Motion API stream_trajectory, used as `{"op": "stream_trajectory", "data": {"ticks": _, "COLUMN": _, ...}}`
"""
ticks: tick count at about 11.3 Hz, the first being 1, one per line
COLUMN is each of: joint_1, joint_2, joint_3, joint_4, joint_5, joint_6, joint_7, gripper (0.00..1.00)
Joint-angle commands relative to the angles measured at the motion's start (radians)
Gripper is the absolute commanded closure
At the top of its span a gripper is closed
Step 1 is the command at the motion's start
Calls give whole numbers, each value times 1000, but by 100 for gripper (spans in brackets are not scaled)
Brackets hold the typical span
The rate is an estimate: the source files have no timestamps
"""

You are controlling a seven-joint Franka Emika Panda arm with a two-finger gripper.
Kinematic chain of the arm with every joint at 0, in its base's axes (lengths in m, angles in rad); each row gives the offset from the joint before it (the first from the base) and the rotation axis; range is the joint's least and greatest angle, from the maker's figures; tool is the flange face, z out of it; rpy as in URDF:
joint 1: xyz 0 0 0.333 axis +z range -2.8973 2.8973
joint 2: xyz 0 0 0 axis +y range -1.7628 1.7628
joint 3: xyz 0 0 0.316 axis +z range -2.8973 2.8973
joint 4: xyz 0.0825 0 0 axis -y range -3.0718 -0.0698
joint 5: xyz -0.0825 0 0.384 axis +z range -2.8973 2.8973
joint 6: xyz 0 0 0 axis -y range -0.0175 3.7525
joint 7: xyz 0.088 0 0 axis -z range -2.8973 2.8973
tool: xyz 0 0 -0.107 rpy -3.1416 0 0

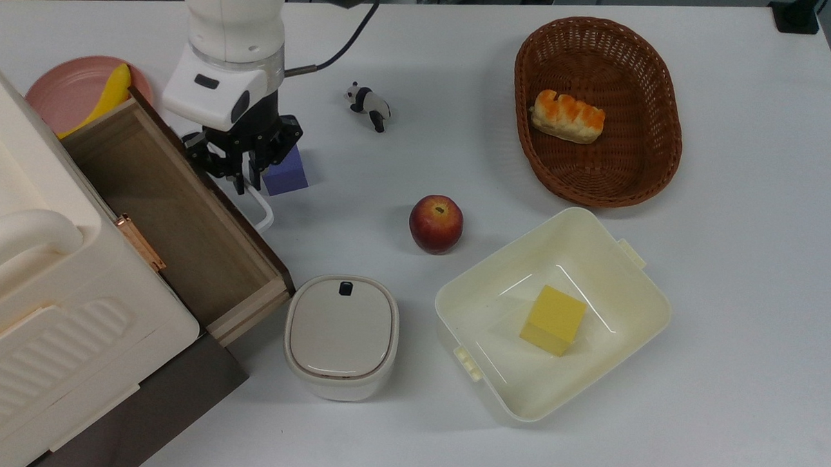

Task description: Slide open the drawer

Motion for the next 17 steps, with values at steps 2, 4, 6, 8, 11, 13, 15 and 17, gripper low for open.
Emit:
{"op": "stream_trajectory", "data": {"ticks": 2, "joint_1": 15, "joint_2": -78, "joint_3": 28, "joint_4": -67, "joint_5": 20, "joint_6": -89, "joint_7": 31, "gripper": 95}}
{"op": "stream_trajectory", "data": {"ticks": 4, "joint_1": 13, "joint_2": -74, "joint_3": 28, "joint_4": -66, "joint_5": 20, "joint_6": -89, "joint_7": 30, "gripper": 95}}
{"op": "stream_trajectory", "data": {"ticks": 6, "joint_1": 15, "joint_2": -71, "joint_3": 30, "joint_4": -73, "joint_5": 20, "joint_6": -91, "joint_7": 30, "gripper": 94}}
{"op": "stream_trajectory", "data": {"ticks": 8, "joint_1": 15, "joint_2": -68, "joint_3": 31, "joint_4": -76, "joint_5": 19, "joint_6": -91, "joint_7": 30, "gripper": 93}}
{"op": "stream_trajectory", "data": {"ticks": 11, "joint_1": 24, "joint_2": -64, "joint_3": 31, "joint_4": -75, "joint_5": 20, "joint_6": -94, "joint_7": 33, "gripper": 76}}
{"op": "stream_trajectory", "data": {"ticks": 13, "joint_1": 24, "joint_2": -64, "joint_3": 30, "joint_4": -72, "joint_5": 20, "joint_6": -95, "joint_7": 31, "gripper": 30}}
{"op": "stream_trajectory", "data": {"ticks": 15, "joint_1": 24, "joint_2": -67, "joint_3": 31, "joint_4": -66, "joint_5": 19, "joint_6": -126, "joint_7": 33, "gripper": 0}}
{"op": "stream_trajectory", "data": {"ticks": 17, "joint_1": 29, "joint_2": -71, "joint_3": 39, "joint_4": -58, "joint_5": 20, "joint_6": -161, "joint_7": 34, "gripper": 0}}
